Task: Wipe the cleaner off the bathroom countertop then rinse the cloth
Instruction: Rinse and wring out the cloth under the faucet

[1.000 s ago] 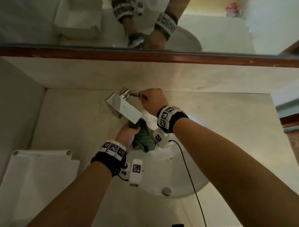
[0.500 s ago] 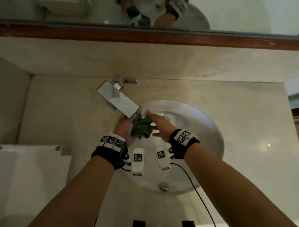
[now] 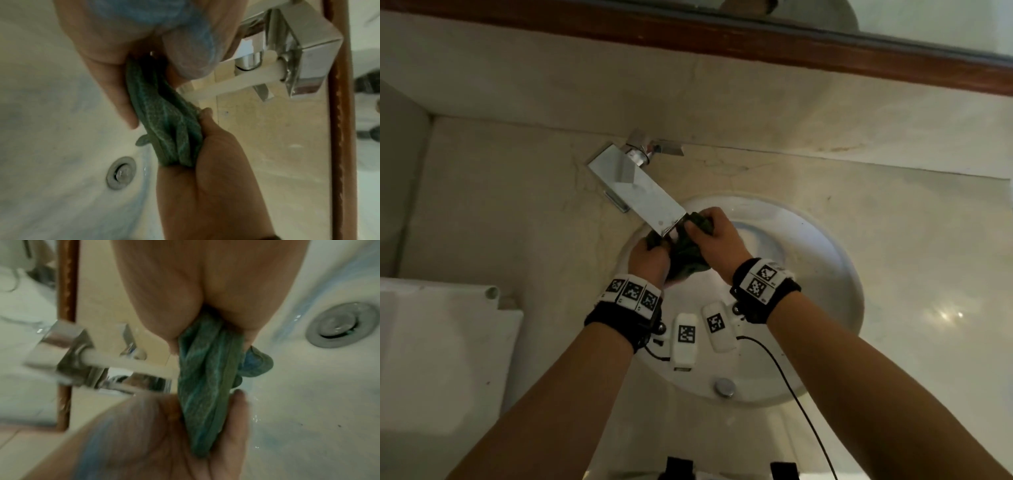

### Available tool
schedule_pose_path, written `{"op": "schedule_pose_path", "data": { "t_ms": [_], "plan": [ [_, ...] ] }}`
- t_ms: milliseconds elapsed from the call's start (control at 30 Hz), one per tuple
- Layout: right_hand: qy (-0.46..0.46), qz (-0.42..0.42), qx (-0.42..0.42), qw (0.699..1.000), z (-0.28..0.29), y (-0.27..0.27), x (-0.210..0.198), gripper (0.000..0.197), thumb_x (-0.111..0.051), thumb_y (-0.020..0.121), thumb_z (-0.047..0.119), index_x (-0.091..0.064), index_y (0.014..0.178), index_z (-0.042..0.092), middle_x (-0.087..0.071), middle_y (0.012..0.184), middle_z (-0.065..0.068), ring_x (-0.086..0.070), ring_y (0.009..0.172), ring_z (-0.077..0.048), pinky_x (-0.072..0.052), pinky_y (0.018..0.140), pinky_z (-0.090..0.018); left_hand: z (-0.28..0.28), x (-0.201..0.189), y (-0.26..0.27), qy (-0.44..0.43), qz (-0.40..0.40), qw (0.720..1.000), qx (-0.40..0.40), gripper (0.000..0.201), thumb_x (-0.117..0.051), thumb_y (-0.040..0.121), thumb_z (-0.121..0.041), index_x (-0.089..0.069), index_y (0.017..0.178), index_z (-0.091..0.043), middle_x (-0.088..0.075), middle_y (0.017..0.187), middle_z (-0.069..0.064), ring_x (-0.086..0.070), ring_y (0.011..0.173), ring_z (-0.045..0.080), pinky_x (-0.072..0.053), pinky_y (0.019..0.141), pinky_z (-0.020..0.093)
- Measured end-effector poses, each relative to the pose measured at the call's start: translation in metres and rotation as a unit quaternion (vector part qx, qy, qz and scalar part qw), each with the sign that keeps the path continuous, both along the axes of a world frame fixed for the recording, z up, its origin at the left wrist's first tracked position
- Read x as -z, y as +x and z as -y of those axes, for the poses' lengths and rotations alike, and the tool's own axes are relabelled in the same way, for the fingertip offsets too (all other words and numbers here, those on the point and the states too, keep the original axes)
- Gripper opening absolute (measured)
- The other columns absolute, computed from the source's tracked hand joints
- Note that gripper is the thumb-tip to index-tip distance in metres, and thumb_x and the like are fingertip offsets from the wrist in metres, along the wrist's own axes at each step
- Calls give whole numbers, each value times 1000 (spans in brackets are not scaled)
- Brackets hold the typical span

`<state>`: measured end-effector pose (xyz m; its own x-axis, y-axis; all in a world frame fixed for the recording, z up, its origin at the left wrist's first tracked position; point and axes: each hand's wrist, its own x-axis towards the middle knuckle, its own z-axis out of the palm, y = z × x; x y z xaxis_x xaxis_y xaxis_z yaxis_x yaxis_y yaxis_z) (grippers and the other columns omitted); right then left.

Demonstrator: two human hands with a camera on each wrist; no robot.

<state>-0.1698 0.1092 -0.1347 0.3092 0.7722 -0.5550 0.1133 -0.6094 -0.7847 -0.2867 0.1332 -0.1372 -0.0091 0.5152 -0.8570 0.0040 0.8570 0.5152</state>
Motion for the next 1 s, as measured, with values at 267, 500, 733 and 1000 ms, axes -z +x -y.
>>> {"op": "schedule_pose_path", "data": {
  "t_ms": [267, 500, 733, 1000],
  "plan": [
    [55, 94, -156, 982, -5, -16, 2, 33, -49, 100, 30, -53, 126, 11, -59, 119, -13, -58, 103, -23, -46, 88, -35, -2, 12, 0, -50, 125, 990, -32, 41, -45, 100, -41, -61, 127, -16, -65, 123, 15, -64, 110, 35, -54, 89, 50],
    [98, 125, -139, 977, -1, -31, 19, 37, -52, 97, 29, -47, 127, 9, -56, 124, -13, -57, 108, -27, -49, 90, -40, -3, 33, 5, 0, 45, 996, 82, 47, -42, 103, -33, -42, 141, -5, -49, 141, 17, -49, 127, 32, -39, 109, 41],
    [-26, 186, -199, 962, -19, -25, 31, 29, -46, 99, 18, -53, 121, 0, -66, 111, -17, -63, 101, -30, -39, 73, -25, -7, 48, 4, 52, -104, 975, 187, 48, -54, 98, -21, -40, 139, 0, -53, 134, 20, -53, 122, 32, -41, 104, 35],
    [-81, 141, -142, 976, -23, -19, 26, 31, -46, 99, 29, -65, 96, 4, -69, 100, -15, -63, 94, -30, -50, 85, -39, -3, 40, 4, 59, -70, 982, 166, 37, -38, 102, -22, -59, 119, 3, -63, 119, 24, -59, 109, 37, -46, 98, 45]
  ]
}}
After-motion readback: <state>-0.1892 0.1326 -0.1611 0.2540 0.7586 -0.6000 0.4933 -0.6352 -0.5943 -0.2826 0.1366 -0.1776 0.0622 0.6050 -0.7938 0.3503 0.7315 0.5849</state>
